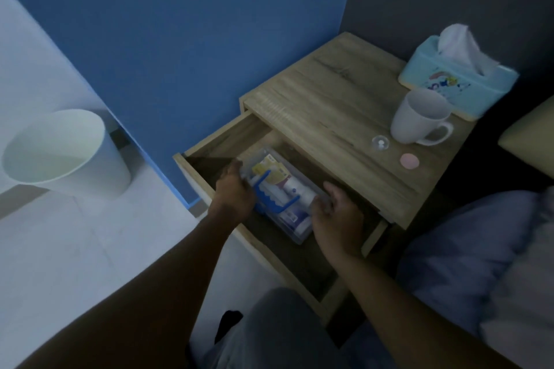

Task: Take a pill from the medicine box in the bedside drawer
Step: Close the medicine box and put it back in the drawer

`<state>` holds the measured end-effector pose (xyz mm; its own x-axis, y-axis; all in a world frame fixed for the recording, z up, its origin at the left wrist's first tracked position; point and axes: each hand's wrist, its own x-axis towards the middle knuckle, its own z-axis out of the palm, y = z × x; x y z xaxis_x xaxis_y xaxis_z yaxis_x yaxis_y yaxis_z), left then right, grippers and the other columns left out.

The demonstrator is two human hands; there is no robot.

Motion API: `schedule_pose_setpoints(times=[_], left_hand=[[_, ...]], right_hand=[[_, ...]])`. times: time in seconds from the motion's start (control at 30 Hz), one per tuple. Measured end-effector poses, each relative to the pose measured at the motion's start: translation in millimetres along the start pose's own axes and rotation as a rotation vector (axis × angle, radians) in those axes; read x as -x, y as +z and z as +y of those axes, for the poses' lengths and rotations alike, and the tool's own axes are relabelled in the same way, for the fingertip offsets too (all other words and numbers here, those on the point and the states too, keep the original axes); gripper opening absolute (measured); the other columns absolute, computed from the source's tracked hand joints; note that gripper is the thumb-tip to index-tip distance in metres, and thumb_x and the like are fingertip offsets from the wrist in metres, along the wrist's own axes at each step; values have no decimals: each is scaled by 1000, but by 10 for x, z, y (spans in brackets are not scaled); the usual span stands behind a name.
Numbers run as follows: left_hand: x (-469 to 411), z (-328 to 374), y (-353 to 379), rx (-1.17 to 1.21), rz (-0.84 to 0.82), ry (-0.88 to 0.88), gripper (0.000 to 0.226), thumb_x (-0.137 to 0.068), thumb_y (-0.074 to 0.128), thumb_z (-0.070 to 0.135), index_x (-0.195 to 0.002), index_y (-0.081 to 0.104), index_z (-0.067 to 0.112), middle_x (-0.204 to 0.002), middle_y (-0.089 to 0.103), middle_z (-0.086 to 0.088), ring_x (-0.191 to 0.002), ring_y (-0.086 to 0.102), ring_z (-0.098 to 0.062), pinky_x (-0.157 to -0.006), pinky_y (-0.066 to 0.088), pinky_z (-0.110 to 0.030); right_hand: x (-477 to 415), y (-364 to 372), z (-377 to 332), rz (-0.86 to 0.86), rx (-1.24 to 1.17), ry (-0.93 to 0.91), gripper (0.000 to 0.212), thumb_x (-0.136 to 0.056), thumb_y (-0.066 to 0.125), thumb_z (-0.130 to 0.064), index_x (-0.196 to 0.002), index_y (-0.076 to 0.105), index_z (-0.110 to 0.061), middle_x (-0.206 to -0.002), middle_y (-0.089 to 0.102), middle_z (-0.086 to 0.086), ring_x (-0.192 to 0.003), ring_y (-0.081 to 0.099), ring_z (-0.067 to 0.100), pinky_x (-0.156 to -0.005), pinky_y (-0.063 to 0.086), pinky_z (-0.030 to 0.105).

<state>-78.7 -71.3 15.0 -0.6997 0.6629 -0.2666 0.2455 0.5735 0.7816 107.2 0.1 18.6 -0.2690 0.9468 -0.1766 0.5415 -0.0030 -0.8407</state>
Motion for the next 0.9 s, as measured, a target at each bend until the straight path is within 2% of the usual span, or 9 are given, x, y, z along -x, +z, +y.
schedule_pose_setpoints(times=[0.07,0.17,0.23,0.3,0.37,0.47,0.57,0.7,0.9], left_hand=[[83,-43,-58,-59,-39,73,50,-94,56,17,-142,42,20,-134,54,-3,-118,56,-18,-83,51,-28],[229,-100,-101,-87,-25,137,34,-95,54,18,-127,52,28,-104,54,19,-87,56,4,-65,45,-12],[324,-130,-104,-60,53,106,24,-95,54,18,-114,56,32,-91,51,23,-82,56,3,-60,42,-11],[415,-163,-97,2,168,31,20,-92,59,17,-105,55,32,-97,58,11,-89,60,-10,-66,49,-19],[492,-191,-76,70,275,-59,26,-88,65,13,-110,55,23,-112,58,-2,-97,60,-18,-76,56,-31],[597,-224,-12,118,345,-150,42,-85,71,15,-121,50,16,-125,49,-8,-106,56,-26,-87,57,-41],[658,-285,67,287,270,-158,68,-83,74,17,-139,35,21,-142,37,-6,-126,46,-29,-101,49,-47],[710,-386,180,558,120,-106,100,-85,71,15,-152,0,38,-161,19,5,-145,26,-24,-111,35,-50],[712,-627,294,576,-8,-84,92,-92,58,6,-146,2,55,-156,30,9,-132,41,-16,-103,42,-51]], right_hand=[[42,-82,-7,-34,10,-57,48,-96,56,-28,-143,45,-29,-140,54,4,-115,61,15,-67,51,15],[58,-233,-14,-65,54,-119,46,-97,55,-29,-142,47,-27,-141,54,5,-110,58,7,-58,43,7],[50,-364,-22,-75,116,-178,45,-97,54,-30,-142,49,-25,-143,53,4,-120,55,10,-71,38,4],[19,-496,-20,-67,202,-258,43,-98,54,-29,-140,52,-21,-144,54,3,-130,51,14,-88,36,8],[-39,-617,-9,-63,291,-308,42,-97,55,-28,-138,53,-20,-142,56,2,-132,51,16,-97,35,18],[-153,-763,61,-104,425,-350,45,-97,54,-23,-141,50,-17,-146,52,4,-135,48,20,-105,35,24],[-276,-875,187,-125,554,-356,47,-101,46,-22,-146,44,-11,-154,43,10,-143,39,24,-117,32,36],[-364,-1016,387,-197,703,-405,48,-105,37,-22,-150,36,-4,-159,31,15,-150,24,27,-122,22,43],[-400,-1088,528,-258,735,-514,55,-98,47,1,-150,31,2,-160,25,20,-151,19,34,-123,16,44]])
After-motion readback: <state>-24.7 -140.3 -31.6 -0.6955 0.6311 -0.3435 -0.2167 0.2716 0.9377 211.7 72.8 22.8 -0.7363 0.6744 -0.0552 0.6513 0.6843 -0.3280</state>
